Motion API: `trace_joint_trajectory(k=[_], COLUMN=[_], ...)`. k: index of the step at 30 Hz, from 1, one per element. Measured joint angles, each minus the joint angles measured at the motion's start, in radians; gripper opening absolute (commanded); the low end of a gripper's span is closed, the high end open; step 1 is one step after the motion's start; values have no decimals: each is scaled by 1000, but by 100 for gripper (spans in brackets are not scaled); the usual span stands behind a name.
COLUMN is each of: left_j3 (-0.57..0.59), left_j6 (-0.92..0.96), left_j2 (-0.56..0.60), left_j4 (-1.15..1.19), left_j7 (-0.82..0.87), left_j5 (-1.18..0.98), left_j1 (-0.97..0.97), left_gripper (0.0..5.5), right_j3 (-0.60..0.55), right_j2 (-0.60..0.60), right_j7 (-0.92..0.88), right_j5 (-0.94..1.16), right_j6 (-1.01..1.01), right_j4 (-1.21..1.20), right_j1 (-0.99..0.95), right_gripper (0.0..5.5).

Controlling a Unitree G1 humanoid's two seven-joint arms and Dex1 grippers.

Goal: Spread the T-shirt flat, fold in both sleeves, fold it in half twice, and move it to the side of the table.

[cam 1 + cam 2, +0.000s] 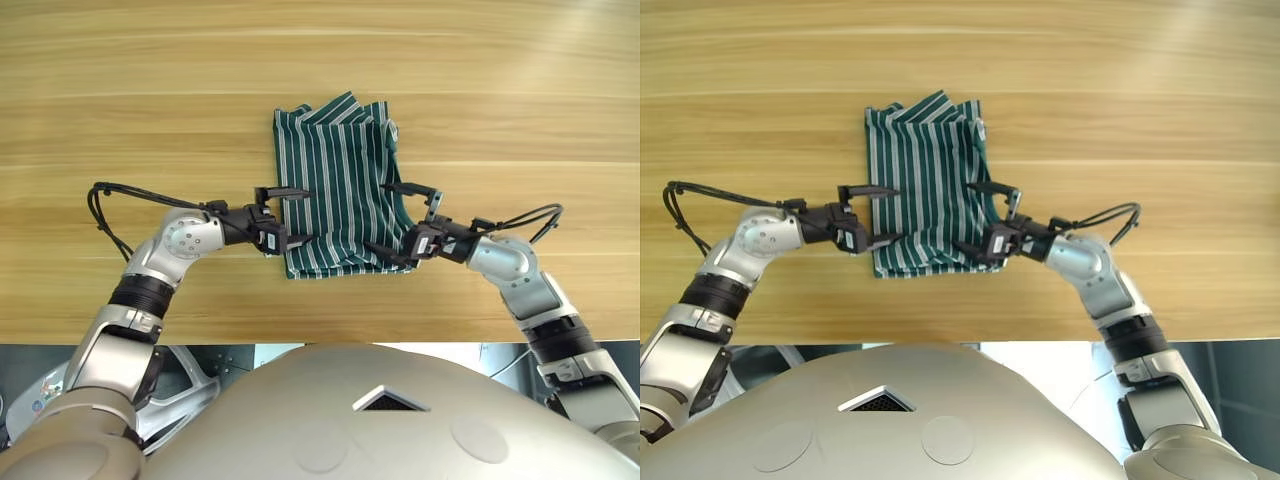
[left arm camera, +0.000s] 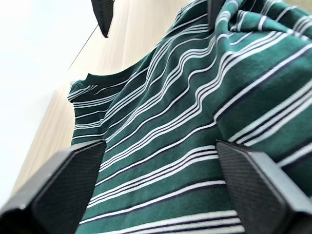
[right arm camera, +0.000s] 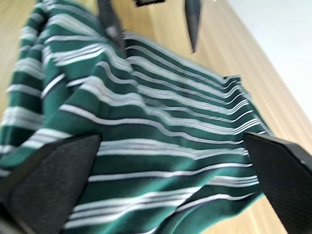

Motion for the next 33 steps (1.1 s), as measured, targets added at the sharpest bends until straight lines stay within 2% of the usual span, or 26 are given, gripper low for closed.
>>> trace_joint_trajectory(k=[10, 17, 23, 33], left_j3=[-70, -106, -120, -180], left_j6=[-15, -24, -39, -28], left_j2=[6, 16, 47, 190], left_j4=[114, 159, 128, -113], left_j7=[198, 250, 196, -74], left_j5=[101, 105, 26, -223], left_j1=[-103, -132, -92, 82], left_gripper=[418, 418, 418, 418], right_j3=[-9, -23, -10, 3], right_j2=[-53, -120, -126, -127], right_j7=[2, 119, 185, 231], right_j5=[42, 184, 208, 208], right_j6=[-98, -112, -108, -104], right_j4=[134, 99, 50, 18], right_j1=[-17, 35, 56, 79], right_gripper=[538, 538, 538, 538])
